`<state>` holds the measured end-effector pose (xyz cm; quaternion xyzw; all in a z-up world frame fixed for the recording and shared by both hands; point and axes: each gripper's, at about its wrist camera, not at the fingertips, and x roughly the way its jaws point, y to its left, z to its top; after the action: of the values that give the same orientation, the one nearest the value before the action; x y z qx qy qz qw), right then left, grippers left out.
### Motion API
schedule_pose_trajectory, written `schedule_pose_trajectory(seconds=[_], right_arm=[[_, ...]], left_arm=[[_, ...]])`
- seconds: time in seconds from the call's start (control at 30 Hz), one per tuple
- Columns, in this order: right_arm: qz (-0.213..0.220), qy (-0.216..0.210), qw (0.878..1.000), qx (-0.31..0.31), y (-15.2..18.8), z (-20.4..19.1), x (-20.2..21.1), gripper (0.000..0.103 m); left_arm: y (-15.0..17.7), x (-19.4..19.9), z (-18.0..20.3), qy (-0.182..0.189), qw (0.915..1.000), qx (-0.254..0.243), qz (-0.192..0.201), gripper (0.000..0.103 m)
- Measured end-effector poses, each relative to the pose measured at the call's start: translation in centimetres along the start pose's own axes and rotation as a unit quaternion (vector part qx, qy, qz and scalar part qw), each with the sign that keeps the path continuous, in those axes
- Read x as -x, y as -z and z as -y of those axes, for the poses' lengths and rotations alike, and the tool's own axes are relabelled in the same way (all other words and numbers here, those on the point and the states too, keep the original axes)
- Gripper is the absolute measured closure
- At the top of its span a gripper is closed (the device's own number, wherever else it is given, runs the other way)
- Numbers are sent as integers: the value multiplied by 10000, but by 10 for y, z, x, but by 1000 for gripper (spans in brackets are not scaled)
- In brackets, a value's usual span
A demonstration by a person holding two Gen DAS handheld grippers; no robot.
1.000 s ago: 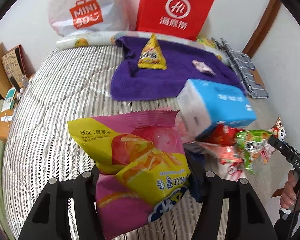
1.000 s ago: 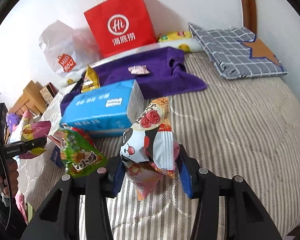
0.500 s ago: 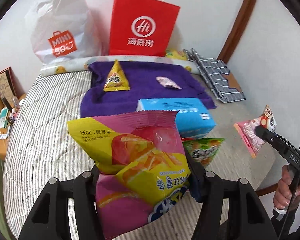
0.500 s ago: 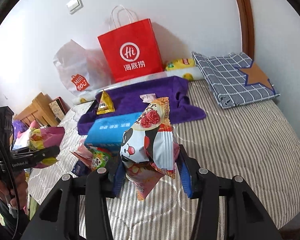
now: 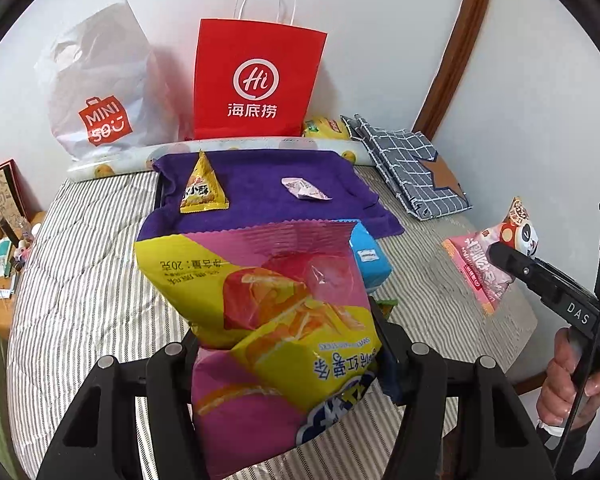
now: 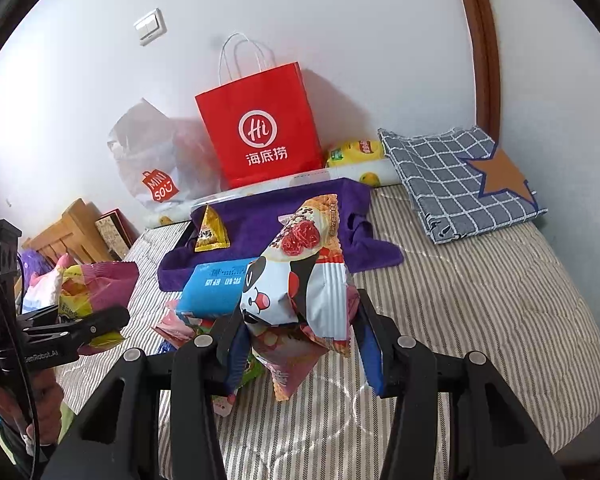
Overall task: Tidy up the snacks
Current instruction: 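Carry both held bags toward the purple towel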
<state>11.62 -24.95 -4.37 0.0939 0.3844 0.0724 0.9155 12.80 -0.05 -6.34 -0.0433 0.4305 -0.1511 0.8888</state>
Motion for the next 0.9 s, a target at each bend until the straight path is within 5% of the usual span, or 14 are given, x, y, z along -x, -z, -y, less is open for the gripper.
schedule_pose_trajectory(seconds=[0.9], right_arm=[[202, -273, 9994, 117, -38, -21, -10, 56]], left_arm=[[-28, -8, -9, 145, 9998, -15, 118, 42]])
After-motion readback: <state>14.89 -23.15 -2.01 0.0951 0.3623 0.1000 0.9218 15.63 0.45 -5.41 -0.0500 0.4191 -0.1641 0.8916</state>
